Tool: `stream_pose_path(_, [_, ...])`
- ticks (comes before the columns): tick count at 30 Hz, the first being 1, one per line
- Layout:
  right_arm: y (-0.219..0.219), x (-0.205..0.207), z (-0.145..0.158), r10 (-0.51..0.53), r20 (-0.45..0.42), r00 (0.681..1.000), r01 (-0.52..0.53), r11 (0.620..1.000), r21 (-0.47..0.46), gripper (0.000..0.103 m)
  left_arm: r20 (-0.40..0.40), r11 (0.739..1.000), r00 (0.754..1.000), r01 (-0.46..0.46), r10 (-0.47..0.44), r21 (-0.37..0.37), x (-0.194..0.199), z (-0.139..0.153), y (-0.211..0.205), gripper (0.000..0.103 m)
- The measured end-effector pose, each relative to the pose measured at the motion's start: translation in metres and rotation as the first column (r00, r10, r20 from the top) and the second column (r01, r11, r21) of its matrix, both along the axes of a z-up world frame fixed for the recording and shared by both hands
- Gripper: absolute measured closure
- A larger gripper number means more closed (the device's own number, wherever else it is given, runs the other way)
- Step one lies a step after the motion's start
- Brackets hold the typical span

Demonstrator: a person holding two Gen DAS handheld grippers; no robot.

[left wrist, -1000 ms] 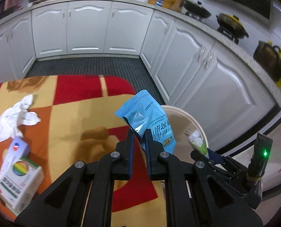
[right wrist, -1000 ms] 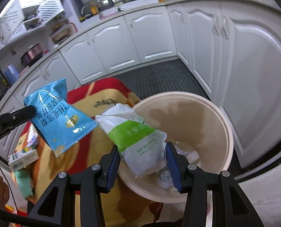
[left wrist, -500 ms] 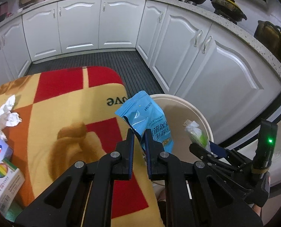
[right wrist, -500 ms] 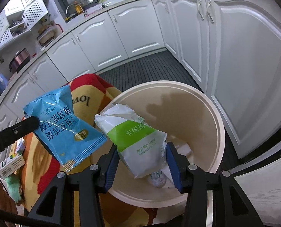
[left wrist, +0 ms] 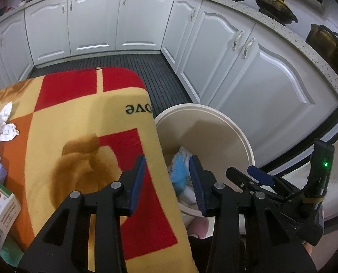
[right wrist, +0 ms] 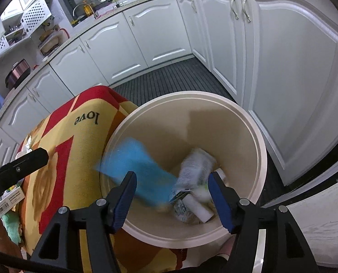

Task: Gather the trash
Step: 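Carry the blue packet and wipes pack over the cream bin and open both tools, then move both open tools back over the remaining trash on the table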

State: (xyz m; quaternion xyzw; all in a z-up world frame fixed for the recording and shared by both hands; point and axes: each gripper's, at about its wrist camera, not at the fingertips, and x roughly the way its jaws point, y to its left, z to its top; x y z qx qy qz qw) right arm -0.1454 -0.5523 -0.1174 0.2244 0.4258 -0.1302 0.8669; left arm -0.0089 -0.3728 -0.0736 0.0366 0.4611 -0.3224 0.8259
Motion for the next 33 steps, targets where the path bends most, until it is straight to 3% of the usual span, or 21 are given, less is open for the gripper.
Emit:
stream_pose_path(14, [0.02, -0.002, 0.013, 0.039, 0.013, 0.999, -0.039, 0.999, -0.008, 0.04, 0.055, 0.999, 0.998, -0.043, 0.041, 0.027, -0.007, 0.013, 0.028, 0.065])
stream_pose_path(27, [0.074, 0.012, 0.033, 0.137, 0.037, 0.99, -0.135, 0.99, -0.035, 0.036, 0.058, 0.991, 0.991, -0.125, 0.122, 0.04, 0.001, 0.026, 0.088, 0.065])
stream_pose_path(33, [0.101, 0.026, 0.037, 0.196, 0.036, 0.98, -0.194, 0.98, -0.041, 0.036, 0.043, 0.984, 0.983, -0.179, 0.178, 0.017, 0.017, 0.037, 0.131, 0.051])
